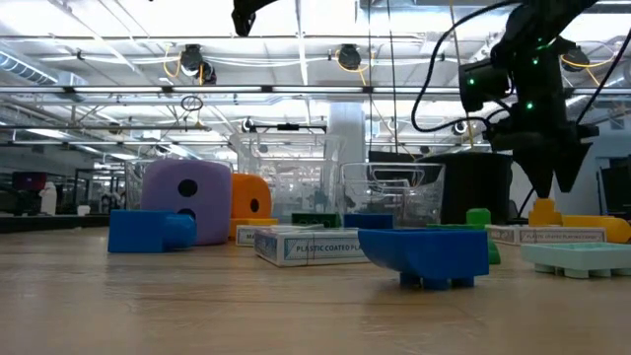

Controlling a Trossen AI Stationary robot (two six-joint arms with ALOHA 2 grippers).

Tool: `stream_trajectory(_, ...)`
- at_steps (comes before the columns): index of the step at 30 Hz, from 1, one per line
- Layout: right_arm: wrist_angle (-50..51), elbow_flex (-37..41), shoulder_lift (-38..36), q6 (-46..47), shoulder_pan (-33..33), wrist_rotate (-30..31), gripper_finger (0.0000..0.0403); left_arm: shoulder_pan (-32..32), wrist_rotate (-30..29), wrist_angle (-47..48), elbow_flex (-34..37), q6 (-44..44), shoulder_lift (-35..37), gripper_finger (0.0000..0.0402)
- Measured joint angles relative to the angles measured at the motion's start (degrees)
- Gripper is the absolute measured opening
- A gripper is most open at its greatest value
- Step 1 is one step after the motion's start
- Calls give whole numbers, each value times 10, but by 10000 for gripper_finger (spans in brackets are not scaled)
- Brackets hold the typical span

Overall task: Pick & Place Toys
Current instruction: Put the yellow one stud game piece into the middle transparent bin

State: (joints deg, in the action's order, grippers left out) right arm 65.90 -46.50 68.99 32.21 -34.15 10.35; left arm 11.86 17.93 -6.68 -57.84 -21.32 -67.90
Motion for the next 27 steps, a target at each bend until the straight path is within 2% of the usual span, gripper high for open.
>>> stream_trajectory(12,-65,22,0,-19,-52,0,265,0,0,0,0,0,0,257)
stream_trajectory(20,-76,47,0,-18,-64,-1,263,0,0,0,0,1,0,257)
stream_trajectory(27,-96,49,0,-19,-64,-3,225,0,-1,0,0,12,0,257)
